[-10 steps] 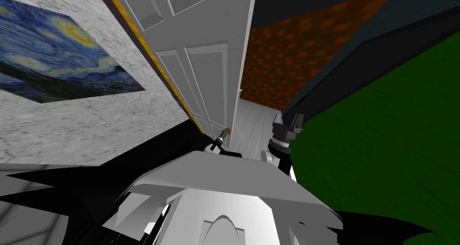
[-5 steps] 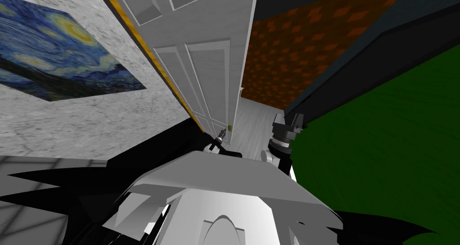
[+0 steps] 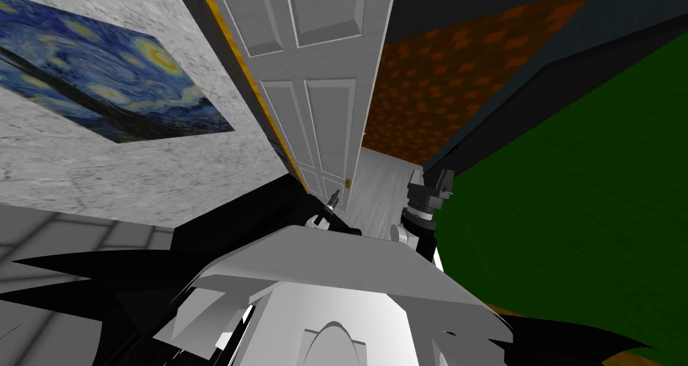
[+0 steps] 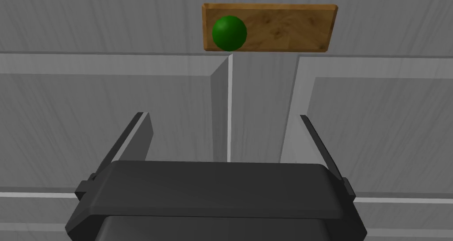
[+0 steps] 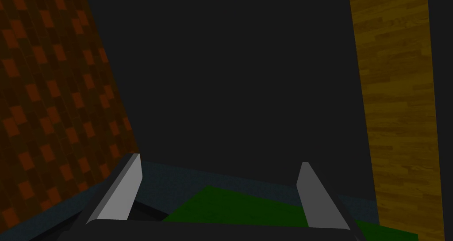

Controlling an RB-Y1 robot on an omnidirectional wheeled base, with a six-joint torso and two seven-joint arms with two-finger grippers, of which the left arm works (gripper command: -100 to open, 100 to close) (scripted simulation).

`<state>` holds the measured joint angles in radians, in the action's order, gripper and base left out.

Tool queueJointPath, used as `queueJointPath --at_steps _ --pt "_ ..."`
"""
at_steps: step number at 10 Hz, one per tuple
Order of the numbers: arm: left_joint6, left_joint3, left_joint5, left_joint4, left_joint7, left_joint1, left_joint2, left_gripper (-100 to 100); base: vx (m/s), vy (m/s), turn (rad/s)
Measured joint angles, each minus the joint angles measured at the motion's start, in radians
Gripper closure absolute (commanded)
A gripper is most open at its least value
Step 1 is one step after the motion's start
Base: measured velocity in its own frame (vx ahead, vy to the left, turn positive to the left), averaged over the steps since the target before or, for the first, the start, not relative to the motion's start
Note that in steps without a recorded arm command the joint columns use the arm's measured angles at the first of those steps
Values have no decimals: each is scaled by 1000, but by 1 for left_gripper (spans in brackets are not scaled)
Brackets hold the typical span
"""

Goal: Push the door open

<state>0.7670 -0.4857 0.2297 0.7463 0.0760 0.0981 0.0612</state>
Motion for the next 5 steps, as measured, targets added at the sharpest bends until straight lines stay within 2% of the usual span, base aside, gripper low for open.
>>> queueJointPath --at_steps 2,5 --pt "1 1 0 1 1 -3 2 -100 132 -64 -29" --pt "10 7 1 -9 2 2 6 -100 201 -65 -23"
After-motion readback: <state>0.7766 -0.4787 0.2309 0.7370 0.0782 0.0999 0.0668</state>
